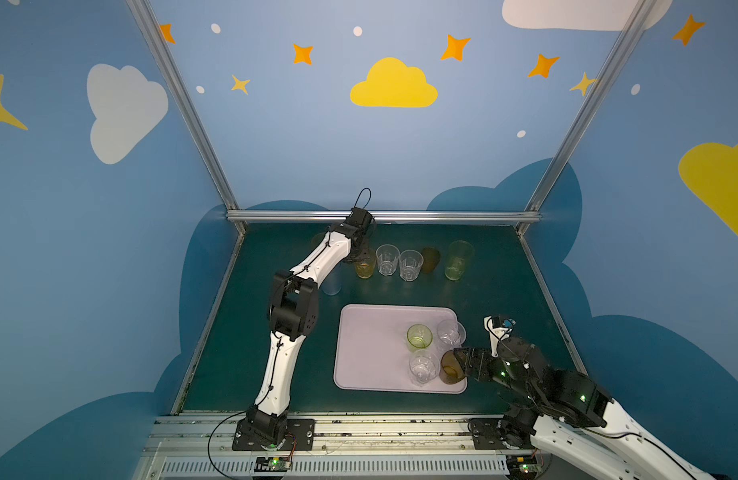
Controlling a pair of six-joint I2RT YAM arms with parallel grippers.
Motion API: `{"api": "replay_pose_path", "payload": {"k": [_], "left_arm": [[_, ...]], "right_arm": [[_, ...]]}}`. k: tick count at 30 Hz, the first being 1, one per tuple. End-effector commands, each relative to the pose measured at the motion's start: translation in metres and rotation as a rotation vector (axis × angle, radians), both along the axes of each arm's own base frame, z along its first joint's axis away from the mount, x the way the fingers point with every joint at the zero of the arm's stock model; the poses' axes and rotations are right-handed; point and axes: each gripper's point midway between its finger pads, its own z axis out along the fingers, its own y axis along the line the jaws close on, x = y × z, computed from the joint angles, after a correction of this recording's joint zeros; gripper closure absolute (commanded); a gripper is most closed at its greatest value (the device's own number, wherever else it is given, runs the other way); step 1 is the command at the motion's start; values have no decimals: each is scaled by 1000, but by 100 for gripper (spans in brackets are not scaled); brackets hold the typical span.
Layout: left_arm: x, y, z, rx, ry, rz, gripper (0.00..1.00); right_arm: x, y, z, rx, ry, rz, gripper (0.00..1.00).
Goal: Place the glasses into the tray
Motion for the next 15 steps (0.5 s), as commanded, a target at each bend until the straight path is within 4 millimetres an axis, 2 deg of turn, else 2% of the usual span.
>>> {"api": "replay_pose_path", "payload": {"k": [1, 10, 15], "left_arm": [[1, 6, -7, 29, 22, 0, 75], [2, 8, -13, 40, 39, 2, 84], [2, 11, -16, 56, 44, 3, 84]], "right_arm": [[1, -7, -5, -13, 3, -29, 19], [2, -8, -6, -19, 5, -38, 19], [2, -6, -6, -18, 7, -38, 19]]}}
